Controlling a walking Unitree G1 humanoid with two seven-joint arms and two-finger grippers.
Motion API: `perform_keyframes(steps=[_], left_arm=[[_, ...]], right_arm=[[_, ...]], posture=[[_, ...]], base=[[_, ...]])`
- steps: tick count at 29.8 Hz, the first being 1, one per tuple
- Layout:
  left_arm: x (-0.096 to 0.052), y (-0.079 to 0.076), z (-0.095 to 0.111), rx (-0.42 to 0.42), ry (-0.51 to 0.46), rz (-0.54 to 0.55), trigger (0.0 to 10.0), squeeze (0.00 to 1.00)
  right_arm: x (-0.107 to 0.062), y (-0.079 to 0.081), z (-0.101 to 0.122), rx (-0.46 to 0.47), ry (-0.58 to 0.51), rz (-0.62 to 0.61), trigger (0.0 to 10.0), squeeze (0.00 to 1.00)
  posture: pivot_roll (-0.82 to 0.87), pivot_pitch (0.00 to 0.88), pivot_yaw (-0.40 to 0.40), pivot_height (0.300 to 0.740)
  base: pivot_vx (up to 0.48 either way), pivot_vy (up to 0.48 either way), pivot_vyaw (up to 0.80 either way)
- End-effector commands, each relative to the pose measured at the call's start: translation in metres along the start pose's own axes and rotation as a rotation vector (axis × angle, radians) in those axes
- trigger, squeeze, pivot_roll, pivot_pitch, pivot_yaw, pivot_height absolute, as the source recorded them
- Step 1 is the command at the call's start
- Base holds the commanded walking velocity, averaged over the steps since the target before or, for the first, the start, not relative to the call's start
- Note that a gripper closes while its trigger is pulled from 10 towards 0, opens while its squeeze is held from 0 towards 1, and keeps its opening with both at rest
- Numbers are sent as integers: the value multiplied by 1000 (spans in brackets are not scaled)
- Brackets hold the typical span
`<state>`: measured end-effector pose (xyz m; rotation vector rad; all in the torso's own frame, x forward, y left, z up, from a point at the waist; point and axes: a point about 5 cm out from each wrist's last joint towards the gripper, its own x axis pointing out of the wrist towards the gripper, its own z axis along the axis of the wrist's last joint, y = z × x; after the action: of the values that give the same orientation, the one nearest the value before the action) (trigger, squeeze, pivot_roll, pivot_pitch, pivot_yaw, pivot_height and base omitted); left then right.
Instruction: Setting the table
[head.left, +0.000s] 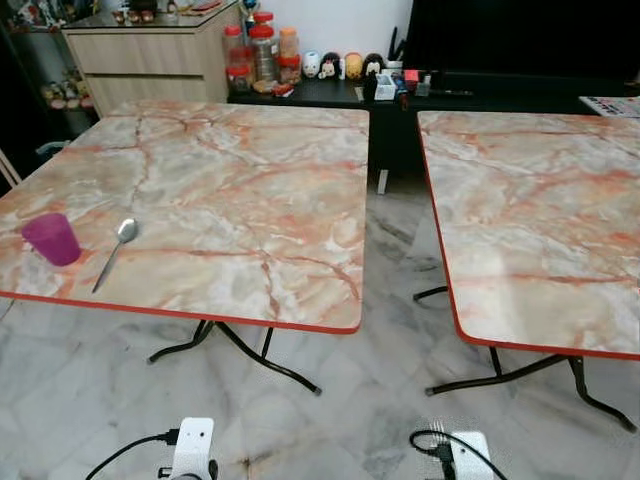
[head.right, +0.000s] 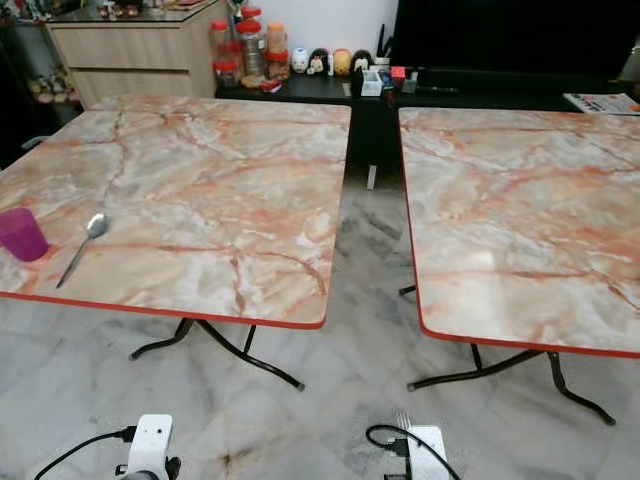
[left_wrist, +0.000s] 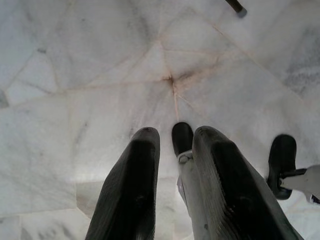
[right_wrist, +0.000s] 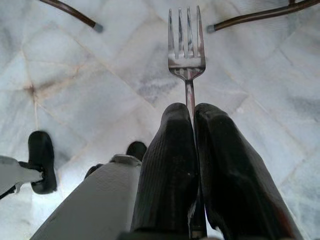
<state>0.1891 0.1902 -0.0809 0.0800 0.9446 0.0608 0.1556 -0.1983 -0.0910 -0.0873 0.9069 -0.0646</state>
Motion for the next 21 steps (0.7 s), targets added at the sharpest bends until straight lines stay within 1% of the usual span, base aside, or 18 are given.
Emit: perform_keyframes(steps=[1,3,6,9,10,17,21], left_arm=[[-1,1,-7,15,26,-3,10000,0],[-1,1,-9,30,33,-5,10000,0],[-1,-1,-9,40,33,-8,10000,0],[-1,-2,-7,52,28,-13,10000,0],[-1,-2,-6,57,26,-15,10000,0],[-1,-1,-5,64,24,-11,10000,0],[-1,1,-5,66,24,-5,10000,0]], right_arm=[[0,0,1,43,4,-4,10000,0],[0,2,-2,69,16,-2,10000,0],[0,0,-1,128,9,-27,10000,0],[1,-1,3,133,-11,-22,10000,0],[1,0,5,145,-26,-13,10000,0],[1,-2,5,163,-28,-29,10000,0],[-1,-3,-1,186,-8,-45,10000,0]], posture=[[-75,0,14,740],[-76,0,14,740],[-77,0,16,740],[-76,0,14,740],[-80,0,15,740],[-88,0,19,740],[-88,0,20,740]], base=[[0,0,0],[0,0,0],[0,0,0],[0,0,0],[0,-240,0],[0,-275,0],[0,-281,0]])
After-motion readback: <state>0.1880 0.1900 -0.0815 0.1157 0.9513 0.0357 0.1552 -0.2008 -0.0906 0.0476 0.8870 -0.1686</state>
